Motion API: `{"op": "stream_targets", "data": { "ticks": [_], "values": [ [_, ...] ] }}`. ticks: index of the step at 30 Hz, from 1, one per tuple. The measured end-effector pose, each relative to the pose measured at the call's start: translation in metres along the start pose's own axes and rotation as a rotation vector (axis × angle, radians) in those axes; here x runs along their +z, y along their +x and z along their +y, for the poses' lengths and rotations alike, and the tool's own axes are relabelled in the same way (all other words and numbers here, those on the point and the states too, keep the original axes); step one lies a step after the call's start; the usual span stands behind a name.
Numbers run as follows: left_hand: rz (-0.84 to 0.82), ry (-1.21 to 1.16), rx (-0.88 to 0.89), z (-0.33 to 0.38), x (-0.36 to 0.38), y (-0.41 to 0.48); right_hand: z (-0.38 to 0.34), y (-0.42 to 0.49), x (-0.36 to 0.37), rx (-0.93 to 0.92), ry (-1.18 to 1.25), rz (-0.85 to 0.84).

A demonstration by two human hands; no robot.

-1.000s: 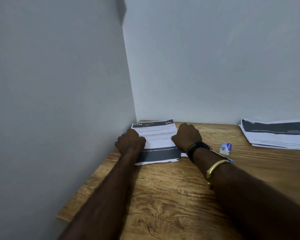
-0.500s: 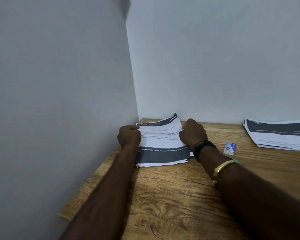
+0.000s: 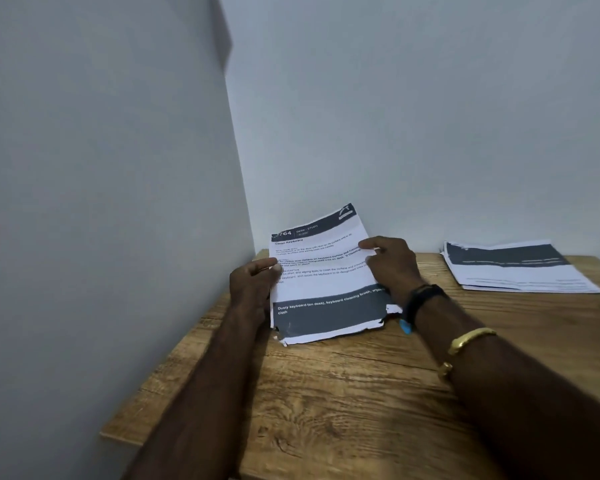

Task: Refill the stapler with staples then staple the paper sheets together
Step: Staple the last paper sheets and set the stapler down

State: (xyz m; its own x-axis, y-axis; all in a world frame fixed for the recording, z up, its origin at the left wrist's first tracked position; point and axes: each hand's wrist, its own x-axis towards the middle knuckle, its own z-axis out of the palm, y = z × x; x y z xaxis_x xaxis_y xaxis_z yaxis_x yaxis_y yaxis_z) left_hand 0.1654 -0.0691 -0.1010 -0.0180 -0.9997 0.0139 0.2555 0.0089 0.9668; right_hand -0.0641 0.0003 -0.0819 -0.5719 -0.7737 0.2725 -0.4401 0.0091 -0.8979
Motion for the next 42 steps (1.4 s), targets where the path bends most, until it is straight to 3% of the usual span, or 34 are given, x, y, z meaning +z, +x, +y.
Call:
{"op": "stream_targets", "data": {
  "ticks": [13, 19, 22, 25, 31, 42],
  "values": [
    [-0.097, -0.216, 0.001, 0.008, 0.026, -0.03, 0.012, -0.01, -0.047, 0.01, 0.291, 0.111],
    [-0.138, 0.009, 0.22, 0.007, 0.035, -0.039, 0.014, -0.013, -0.05, -0.051, 0.163, 0.199],
    [-0.04, 0.345, 0.445, 0.006, 0.039, -0.035, 0.01, -0.018, -0.05, -0.092, 0.049, 0.261],
    [0.023, 0.576, 0.61, 0.004, 0.041, -0.033, 0.002, -0.029, -0.047, -0.185, -0.226, 0.31],
    [-0.008, 0.66, 0.759, 0.0, 0.054, -0.04, -0.025, -0.059, -0.019, -0.611, -0.372, 0.132],
    [-0.089, 0.589, 0.859, -0.003, 0.059, -0.043, -0.025, -0.057, -0.013, -0.632, -0.444, 0.175]
  ]
}}
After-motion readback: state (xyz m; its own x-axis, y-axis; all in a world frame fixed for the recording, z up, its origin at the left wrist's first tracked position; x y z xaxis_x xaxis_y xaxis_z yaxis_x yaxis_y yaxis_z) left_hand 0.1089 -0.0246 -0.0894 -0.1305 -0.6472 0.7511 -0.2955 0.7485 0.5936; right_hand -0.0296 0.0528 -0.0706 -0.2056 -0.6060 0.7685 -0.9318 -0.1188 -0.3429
